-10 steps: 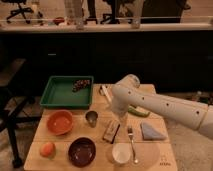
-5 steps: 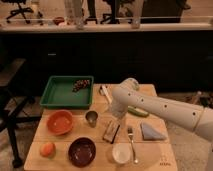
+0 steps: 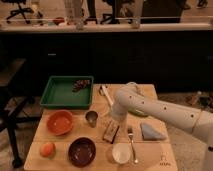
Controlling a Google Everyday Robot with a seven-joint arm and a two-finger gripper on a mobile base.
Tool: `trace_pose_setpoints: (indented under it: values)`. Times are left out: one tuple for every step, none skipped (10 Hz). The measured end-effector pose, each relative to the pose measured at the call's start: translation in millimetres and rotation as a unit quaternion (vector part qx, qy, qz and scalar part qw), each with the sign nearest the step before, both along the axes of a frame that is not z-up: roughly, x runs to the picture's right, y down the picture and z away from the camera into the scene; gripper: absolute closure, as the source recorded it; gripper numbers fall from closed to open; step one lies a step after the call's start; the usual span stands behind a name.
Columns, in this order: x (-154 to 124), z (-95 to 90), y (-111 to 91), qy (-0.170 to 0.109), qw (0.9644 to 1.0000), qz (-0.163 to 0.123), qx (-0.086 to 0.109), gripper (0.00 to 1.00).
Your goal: Wipe red bowl with eraser
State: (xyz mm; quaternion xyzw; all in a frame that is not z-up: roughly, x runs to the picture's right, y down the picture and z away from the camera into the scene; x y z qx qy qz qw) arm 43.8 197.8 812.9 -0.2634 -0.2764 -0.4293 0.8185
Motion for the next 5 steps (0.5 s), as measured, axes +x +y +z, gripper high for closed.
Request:
trace_pose_setpoints:
  values:
    - [-2.2, 3.5, 6.4, -0.009, 0.9999, -0.014, -0.003, 0.20]
    - [-0.8, 4.7, 10.4, -0.012, 0.9996, -0.023, -0.007, 0.20]
    - [0.9, 5.4, 12.3, -0.013, 0.9995, -0.027, -0.010, 0.20]
    - [3.0, 7.0, 13.7, -0.015, 0.9994, -0.030, -0.012, 0.20]
    - [4.5, 9.1, 13.0, -0.018, 0.9992, -0.032, -0.013, 0.20]
